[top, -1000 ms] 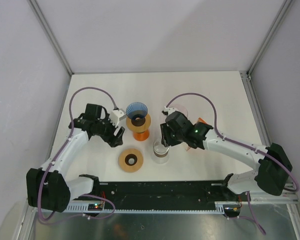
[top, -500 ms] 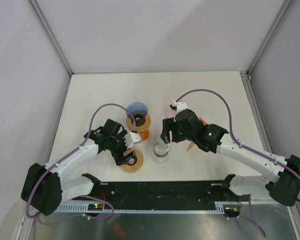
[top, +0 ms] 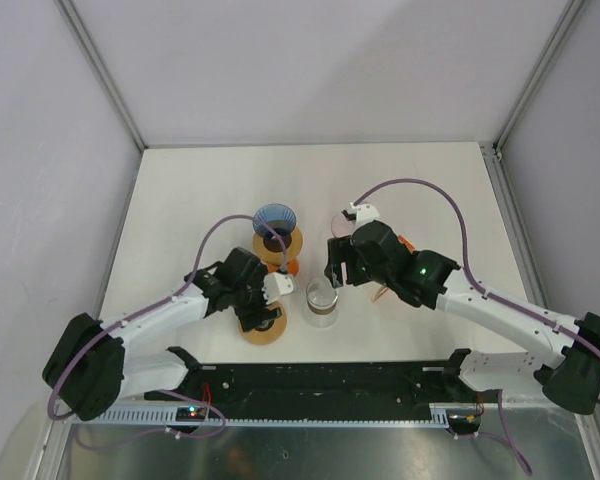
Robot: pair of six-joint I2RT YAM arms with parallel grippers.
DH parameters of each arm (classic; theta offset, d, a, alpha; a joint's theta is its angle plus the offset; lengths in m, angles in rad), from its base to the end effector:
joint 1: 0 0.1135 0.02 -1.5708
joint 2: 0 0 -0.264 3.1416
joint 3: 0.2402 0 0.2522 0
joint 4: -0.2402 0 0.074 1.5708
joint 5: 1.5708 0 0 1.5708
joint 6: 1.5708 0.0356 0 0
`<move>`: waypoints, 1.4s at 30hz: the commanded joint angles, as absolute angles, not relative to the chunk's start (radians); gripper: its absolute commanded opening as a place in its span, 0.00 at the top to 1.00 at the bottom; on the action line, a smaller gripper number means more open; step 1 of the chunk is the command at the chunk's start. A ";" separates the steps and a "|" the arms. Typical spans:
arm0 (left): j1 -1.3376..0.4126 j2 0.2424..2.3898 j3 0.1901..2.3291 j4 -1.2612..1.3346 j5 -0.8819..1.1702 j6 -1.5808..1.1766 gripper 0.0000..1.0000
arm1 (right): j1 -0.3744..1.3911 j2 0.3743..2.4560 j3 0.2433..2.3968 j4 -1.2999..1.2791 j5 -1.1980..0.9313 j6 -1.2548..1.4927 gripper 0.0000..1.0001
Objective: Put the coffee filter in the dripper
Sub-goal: Pick up the dripper holder from the center of the board.
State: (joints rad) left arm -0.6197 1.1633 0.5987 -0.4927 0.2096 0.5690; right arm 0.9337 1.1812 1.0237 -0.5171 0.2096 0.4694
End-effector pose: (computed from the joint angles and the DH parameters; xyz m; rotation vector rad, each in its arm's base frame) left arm 0.1649 -0.1268 0.1807 1.5266 2.1295 -0.2928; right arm 0.1583 0.2014 0.3106 -0.4120 2.2435 0.5238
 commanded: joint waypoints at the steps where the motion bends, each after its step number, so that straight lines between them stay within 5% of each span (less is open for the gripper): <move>1: -0.659 1.199 0.561 -0.473 0.182 0.590 0.14 | 0.939 1.135 1.061 -0.521 0.265 0.457 0.26; 11: -0.660 1.225 0.560 -0.453 0.170 0.592 0.34 | 0.938 1.112 1.060 -0.529 0.278 0.457 0.26; 21: -0.661 1.135 0.593 -0.513 0.209 0.571 0.97 | 0.937 1.103 1.060 -0.514 0.278 0.449 0.24; 29: -0.660 1.070 0.736 -0.676 0.278 0.540 1.00 | 0.921 1.063 1.060 -0.451 0.187 0.411 0.02; 42: -0.661 1.013 1.127 -0.979 0.425 0.451 1.00 | 0.883 1.040 1.060 -0.286 -0.224 0.443 0.01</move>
